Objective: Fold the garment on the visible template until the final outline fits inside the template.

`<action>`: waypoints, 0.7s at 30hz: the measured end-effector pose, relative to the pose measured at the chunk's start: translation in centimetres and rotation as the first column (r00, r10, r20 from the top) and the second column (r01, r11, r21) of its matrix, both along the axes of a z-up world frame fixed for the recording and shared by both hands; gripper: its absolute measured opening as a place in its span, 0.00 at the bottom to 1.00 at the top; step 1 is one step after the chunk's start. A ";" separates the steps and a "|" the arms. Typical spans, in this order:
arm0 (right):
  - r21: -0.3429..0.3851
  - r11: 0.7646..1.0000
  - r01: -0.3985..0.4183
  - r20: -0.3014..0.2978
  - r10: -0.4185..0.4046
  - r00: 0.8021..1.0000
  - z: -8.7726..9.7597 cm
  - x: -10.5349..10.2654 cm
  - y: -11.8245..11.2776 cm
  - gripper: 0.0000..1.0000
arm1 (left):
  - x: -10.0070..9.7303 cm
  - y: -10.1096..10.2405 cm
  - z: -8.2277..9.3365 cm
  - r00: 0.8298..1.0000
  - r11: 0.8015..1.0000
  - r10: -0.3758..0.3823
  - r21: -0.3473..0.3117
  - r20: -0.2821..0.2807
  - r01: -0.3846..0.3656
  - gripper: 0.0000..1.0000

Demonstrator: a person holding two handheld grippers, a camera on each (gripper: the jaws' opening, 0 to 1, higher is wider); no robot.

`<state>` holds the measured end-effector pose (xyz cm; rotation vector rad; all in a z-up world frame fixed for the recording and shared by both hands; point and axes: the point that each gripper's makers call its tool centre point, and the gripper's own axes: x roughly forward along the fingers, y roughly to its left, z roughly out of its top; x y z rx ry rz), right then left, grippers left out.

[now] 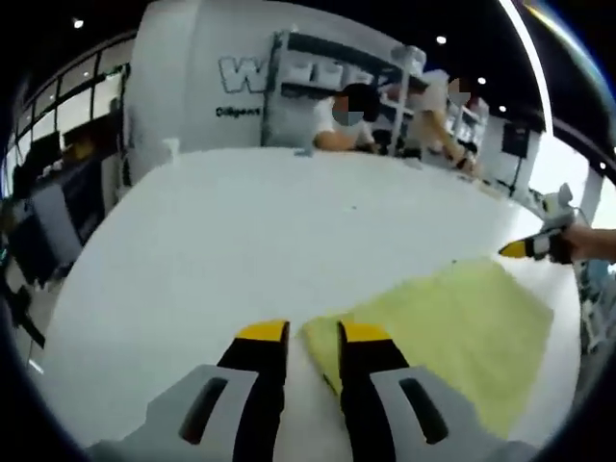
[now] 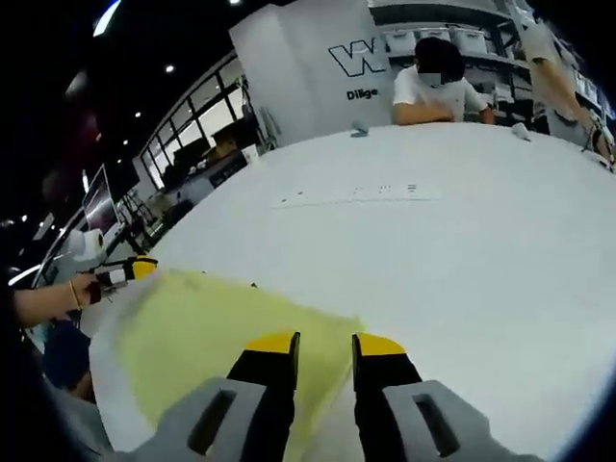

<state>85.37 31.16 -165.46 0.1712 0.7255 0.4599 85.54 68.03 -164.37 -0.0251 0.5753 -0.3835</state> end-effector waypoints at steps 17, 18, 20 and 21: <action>-0.053 0.993 -0.101 -0.048 0.098 0.994 -1.1 -6.2 0.2 0.16 | -7.7 -2.3 -0.5 0.991 0.993 -0.114 -0.008 -0.063 0.114 0.24; -0.056 0.992 -0.110 -0.050 0.108 0.993 -1.2 -6.4 0.3 0.16 | -8.1 -2.3 -0.5 0.991 0.993 -0.114 -0.010 -0.068 0.114 0.24; -0.073 0.987 -0.142 -0.060 0.138 0.989 -1.4 -7.9 0.6 0.16 | -9.1 -2.3 -0.6 0.989 0.992 -0.124 -0.021 -0.084 0.123 0.23; -0.071 0.987 -0.142 -0.061 0.137 0.989 -1.4 -8.2 0.7 0.16 | -9.4 -2.3 -0.7 0.988 0.991 -0.130 -0.018 -0.085 0.129 0.23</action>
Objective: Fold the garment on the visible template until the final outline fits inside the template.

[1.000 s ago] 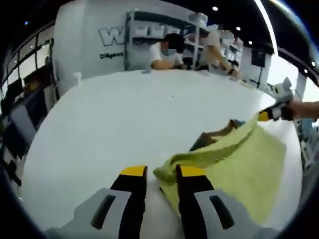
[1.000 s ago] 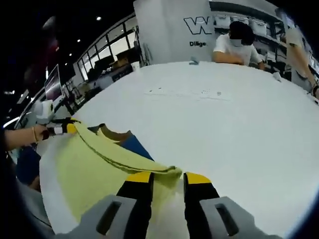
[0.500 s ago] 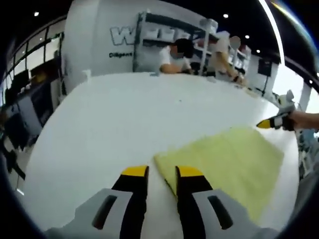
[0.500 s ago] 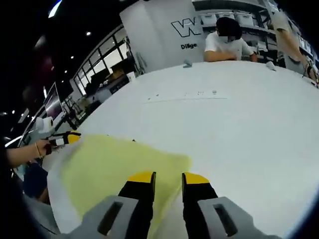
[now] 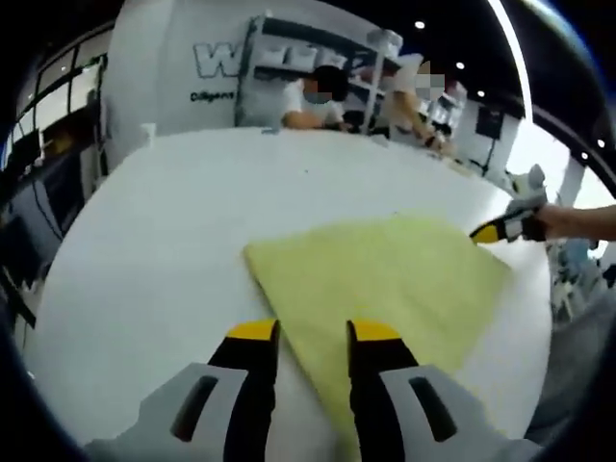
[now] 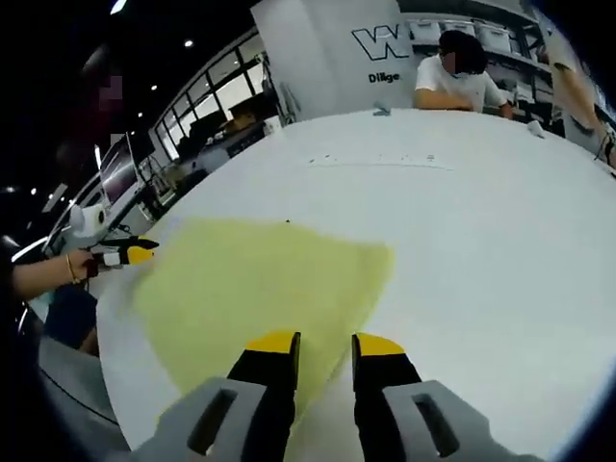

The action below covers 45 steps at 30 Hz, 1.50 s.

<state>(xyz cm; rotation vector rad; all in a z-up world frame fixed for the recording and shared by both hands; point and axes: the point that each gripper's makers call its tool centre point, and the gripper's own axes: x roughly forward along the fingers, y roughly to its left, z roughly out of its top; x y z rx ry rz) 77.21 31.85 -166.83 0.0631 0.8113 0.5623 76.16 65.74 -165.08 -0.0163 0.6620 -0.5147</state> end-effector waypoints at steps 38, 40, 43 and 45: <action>0.076 0.997 -0.019 -0.038 0.022 0.999 0.3 -8.9 0.4 0.02 | -7.7 0.6 -2.3 0.986 0.991 0.067 -0.103 -0.156 -0.084 0.05; 0.090 0.996 -0.006 -0.043 0.010 0.999 0.2 -8.8 0.4 0.00 | -7.8 0.4 -2.2 0.985 0.991 0.062 -0.108 -0.160 -0.079 0.04; 0.103 0.995 0.007 -0.062 0.000 0.998 -0.2 -8.9 0.2 0.00 | -8.1 0.2 -2.1 0.984 0.990 0.053 -0.124 -0.170 -0.074 0.00; 0.106 0.994 0.008 -0.066 -0.001 0.998 -0.1 -8.9 0.1 0.00 | -8.1 0.3 -2.1 0.983 0.988 0.053 -0.131 -0.174 -0.076 0.00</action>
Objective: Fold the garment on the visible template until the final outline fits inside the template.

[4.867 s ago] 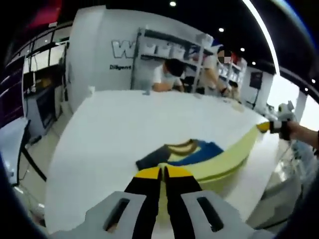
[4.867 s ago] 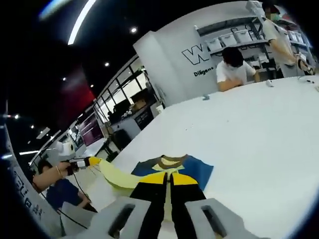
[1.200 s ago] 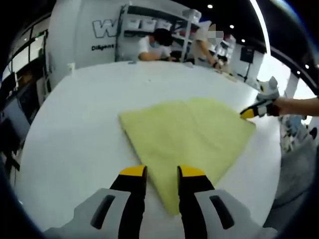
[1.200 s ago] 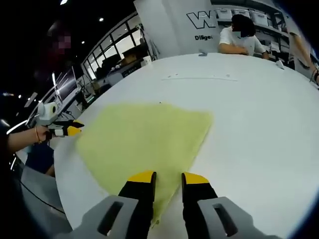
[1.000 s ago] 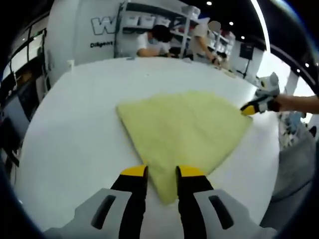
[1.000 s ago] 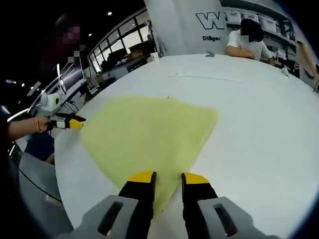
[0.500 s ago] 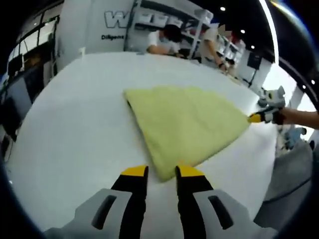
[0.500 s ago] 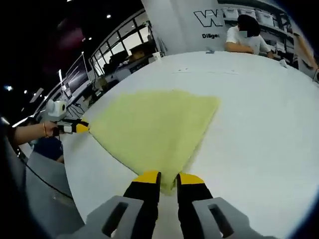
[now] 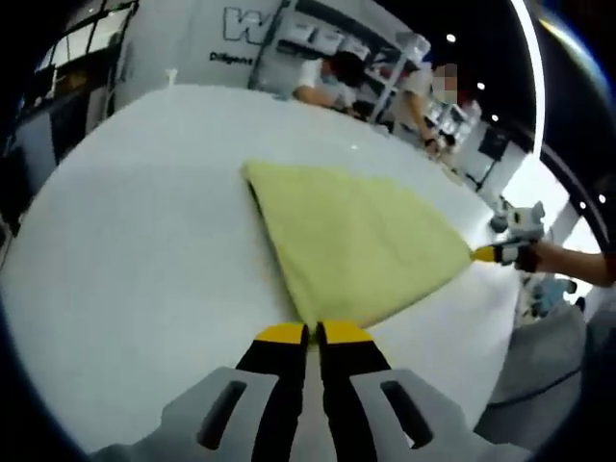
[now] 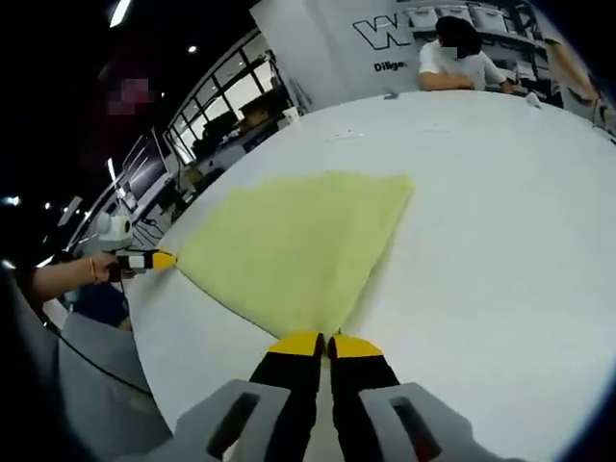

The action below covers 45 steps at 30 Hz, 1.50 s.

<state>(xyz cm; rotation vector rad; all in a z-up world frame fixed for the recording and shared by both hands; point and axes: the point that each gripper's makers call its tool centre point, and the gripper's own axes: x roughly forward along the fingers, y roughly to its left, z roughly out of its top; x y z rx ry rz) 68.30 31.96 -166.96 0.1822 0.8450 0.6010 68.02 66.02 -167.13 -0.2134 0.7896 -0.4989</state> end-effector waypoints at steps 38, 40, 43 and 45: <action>-0.027 0.998 0.056 -0.034 -0.057 0.998 -1.3 -4.3 -1.5 0.00 | -4.8 0.8 -0.7 0.998 0.995 0.065 0.072 -0.008 -0.064 0.00; -0.054 0.997 0.055 -0.029 -0.056 0.998 -1.2 -4.6 -1.6 0.00 | -5.2 0.8 -0.8 0.997 0.995 0.073 0.063 -0.009 -0.072 0.00; -0.089 0.995 0.046 -0.048 -0.050 0.998 -1.4 -4.9 -2.1 0.00 | -5.3 0.6 -0.6 0.997 0.995 0.072 0.064 -0.004 -0.072 0.00; -0.122 0.992 0.025 -0.042 -0.031 0.999 -1.5 -5.0 -2.0 0.00 | -5.4 0.5 -0.5 0.999 0.995 0.051 0.089 0.013 -0.052 0.01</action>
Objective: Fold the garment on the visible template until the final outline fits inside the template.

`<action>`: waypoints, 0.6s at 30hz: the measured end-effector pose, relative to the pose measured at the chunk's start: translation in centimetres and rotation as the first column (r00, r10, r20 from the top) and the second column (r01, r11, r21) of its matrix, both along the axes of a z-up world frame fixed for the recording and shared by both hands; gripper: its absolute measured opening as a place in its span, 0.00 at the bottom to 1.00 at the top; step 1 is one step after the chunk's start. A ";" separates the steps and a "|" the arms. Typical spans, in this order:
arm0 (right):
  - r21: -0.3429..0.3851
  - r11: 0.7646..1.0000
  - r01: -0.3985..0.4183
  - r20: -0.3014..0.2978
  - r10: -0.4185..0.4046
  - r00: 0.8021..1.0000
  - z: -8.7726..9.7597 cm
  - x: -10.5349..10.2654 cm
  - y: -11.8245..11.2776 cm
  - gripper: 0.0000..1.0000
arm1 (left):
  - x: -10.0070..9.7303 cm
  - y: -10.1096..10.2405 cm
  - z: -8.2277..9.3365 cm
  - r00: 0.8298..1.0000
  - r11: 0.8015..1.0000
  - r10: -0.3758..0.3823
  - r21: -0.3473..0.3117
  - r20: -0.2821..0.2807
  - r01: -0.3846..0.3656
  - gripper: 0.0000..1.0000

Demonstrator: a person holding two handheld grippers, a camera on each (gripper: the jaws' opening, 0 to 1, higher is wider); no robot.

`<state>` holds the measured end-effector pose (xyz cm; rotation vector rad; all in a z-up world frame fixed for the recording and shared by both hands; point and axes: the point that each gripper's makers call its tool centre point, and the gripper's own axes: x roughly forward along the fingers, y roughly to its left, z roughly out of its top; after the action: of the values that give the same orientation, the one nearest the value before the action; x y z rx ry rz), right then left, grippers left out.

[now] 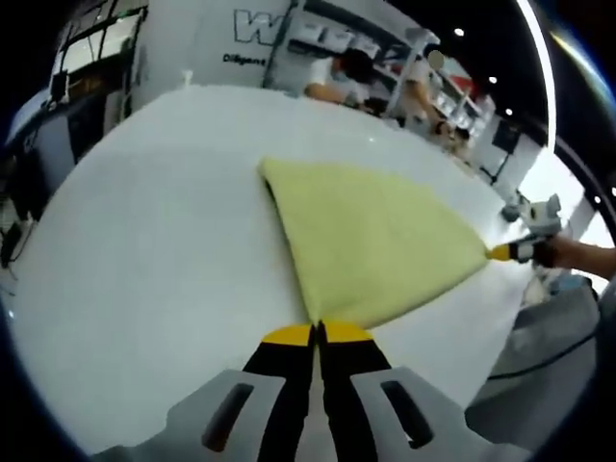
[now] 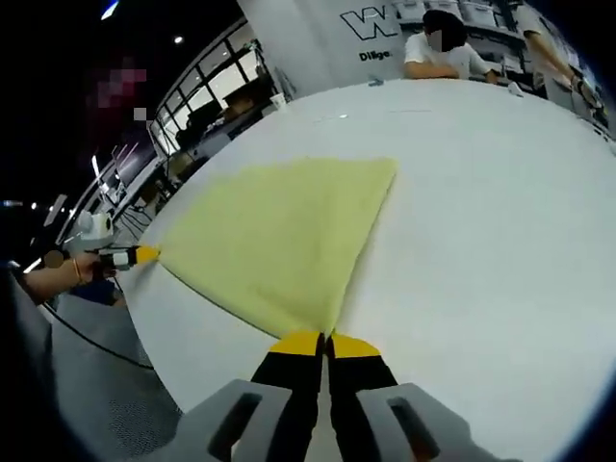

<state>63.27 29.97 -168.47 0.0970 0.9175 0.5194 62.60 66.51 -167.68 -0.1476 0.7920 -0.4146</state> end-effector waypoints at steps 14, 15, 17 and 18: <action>-0.035 0.993 0.110 0.138 -0.104 0.985 2.3 -0.4 -3.6 0.00 | 0.2 3.4 2.4 0.992 0.992 0.097 0.074 0.084 -0.104 0.00; -0.023 0.994 0.106 0.160 -0.101 0.982 3.1 -0.5 -3.3 0.00 | 0.3 3.6 2.6 0.990 0.991 0.102 0.076 0.097 -0.109 0.00; -0.012 0.994 0.108 0.176 -0.105 0.979 4.3 -1.0 -2.8 0.00 | 0.5 4.1 3.6 0.981 0.986 0.118 0.098 0.155 -0.134 0.00; -0.005 0.994 0.109 0.177 -0.107 0.978 4.6 -1.2 -2.7 0.00 | 0.2 4.0 3.8 0.980 0.986 0.116 0.099 0.160 -0.133 0.00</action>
<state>62.10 27.30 -163.87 0.0856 0.7383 0.4130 62.82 70.52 -163.88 -0.0614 0.6477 -0.2599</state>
